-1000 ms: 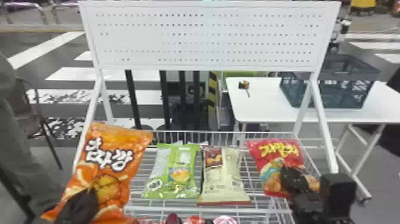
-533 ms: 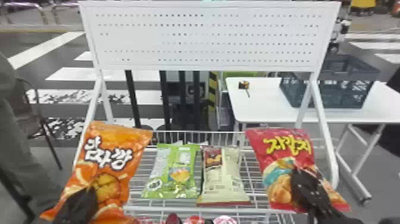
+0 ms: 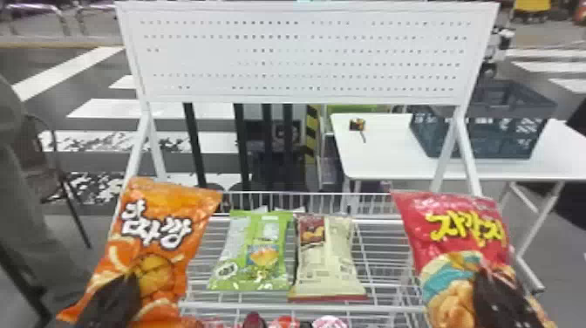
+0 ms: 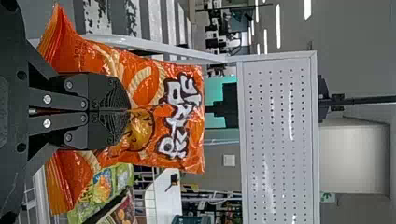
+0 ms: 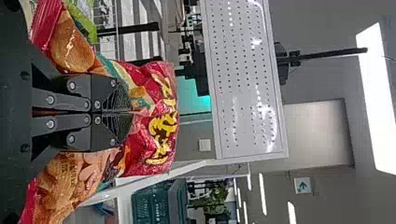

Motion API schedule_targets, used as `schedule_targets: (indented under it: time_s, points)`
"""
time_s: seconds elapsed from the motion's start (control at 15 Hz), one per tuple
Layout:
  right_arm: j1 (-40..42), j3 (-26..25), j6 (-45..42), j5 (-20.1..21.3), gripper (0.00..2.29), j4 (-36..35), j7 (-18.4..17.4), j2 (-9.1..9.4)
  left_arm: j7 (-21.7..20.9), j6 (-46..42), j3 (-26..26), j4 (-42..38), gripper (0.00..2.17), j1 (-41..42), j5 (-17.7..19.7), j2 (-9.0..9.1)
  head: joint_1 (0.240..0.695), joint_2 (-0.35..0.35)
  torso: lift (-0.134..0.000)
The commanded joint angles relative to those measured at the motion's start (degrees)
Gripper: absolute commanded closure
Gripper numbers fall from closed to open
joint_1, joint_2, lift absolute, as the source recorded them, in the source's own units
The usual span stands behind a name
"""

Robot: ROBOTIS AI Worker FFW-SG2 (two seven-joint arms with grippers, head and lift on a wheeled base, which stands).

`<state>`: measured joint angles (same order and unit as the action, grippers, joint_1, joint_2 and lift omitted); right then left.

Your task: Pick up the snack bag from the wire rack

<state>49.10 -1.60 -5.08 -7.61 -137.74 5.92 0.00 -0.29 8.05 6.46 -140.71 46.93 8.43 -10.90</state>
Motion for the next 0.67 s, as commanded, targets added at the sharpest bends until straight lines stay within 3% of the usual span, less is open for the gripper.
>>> schedule_targets:
  time_s: [0.0,0.6]
  points:
    - [1.7,-0.42,-0.58,-0.3,2.14,-0.95,0.06,0.05,-0.06,0.0,-0.05,-0.01,1.93,0.0,0.01,0.18,0.499,0.0,0.0]
    - [2.49,-0.07,0.3,2.07,2.14,-1.74,0.14,0.05,-0.06,-0.53,-0.05,-0.53,1.93,0.79,-0.08,0.26,0.499,0.0,0.0]
